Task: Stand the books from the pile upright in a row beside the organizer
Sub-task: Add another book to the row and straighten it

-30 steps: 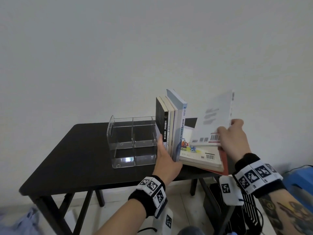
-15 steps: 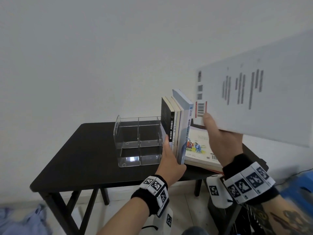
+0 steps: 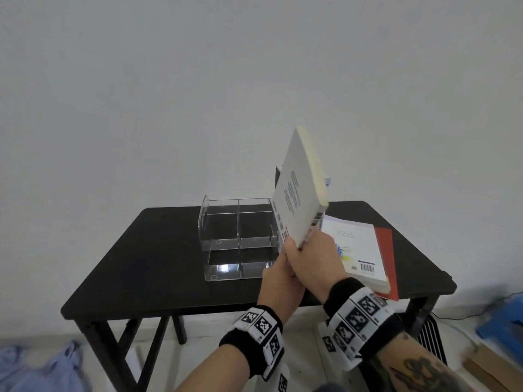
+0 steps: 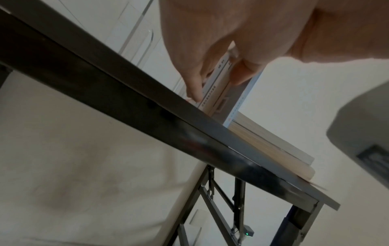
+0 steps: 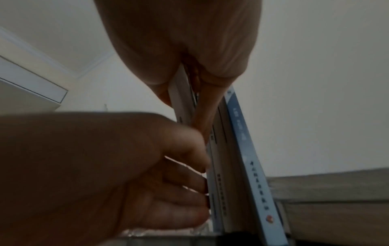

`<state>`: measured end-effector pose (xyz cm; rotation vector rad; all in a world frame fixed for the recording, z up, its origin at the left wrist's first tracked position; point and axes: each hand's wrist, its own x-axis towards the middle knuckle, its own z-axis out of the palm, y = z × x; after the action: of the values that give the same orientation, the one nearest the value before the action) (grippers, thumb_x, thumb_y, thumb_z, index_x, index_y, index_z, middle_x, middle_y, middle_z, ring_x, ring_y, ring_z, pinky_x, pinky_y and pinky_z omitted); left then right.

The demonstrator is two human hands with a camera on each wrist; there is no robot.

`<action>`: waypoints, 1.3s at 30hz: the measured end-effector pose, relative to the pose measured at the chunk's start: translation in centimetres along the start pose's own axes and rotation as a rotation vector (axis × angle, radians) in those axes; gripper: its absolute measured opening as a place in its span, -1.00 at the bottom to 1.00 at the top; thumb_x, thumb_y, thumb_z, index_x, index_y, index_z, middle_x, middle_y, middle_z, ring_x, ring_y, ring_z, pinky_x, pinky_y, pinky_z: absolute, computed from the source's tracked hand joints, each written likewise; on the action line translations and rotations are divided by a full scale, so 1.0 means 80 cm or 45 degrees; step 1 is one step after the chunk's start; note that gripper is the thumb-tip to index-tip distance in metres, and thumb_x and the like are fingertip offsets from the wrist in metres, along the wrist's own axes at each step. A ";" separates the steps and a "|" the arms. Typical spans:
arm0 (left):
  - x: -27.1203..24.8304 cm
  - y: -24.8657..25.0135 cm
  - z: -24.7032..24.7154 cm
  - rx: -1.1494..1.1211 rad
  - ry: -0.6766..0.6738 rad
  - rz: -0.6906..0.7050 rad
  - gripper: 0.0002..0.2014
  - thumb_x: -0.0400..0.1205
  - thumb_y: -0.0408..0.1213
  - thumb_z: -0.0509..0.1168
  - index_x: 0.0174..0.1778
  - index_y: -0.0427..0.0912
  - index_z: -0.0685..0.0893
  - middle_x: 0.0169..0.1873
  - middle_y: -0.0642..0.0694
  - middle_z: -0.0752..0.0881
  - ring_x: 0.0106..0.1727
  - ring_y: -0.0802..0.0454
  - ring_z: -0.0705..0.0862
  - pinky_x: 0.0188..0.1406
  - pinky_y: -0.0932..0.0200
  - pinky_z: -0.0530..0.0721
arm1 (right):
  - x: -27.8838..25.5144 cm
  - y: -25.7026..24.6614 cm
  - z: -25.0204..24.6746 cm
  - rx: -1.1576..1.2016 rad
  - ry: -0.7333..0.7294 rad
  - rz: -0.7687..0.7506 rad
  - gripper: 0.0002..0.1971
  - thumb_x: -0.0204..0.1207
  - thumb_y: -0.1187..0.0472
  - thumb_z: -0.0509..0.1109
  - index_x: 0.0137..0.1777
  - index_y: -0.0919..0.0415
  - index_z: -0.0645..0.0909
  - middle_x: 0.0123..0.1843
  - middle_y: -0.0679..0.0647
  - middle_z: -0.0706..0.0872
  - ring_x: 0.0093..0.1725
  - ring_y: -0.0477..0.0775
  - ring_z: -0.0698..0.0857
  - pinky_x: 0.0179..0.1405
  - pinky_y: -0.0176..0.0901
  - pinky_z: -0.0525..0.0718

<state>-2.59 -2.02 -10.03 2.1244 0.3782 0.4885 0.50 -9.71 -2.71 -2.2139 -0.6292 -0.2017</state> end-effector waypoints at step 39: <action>0.065 -0.063 -0.011 -0.118 -0.042 0.057 0.00 0.49 -0.43 0.54 0.70 0.16 0.08 0.38 0.09 0.60 0.41 0.13 0.60 0.43 0.09 0.62 | -0.006 0.092 -0.025 -0.082 0.363 0.038 -0.90 0.51 0.19 0.27 -0.22 0.00 0.48 -0.41 -0.10 0.62 -0.40 -0.06 0.59 -0.41 -0.18 0.42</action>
<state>1.13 3.70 -12.68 2.0521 0.2843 0.4870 3.92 -15.47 -6.47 -2.1990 -0.4370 -0.5180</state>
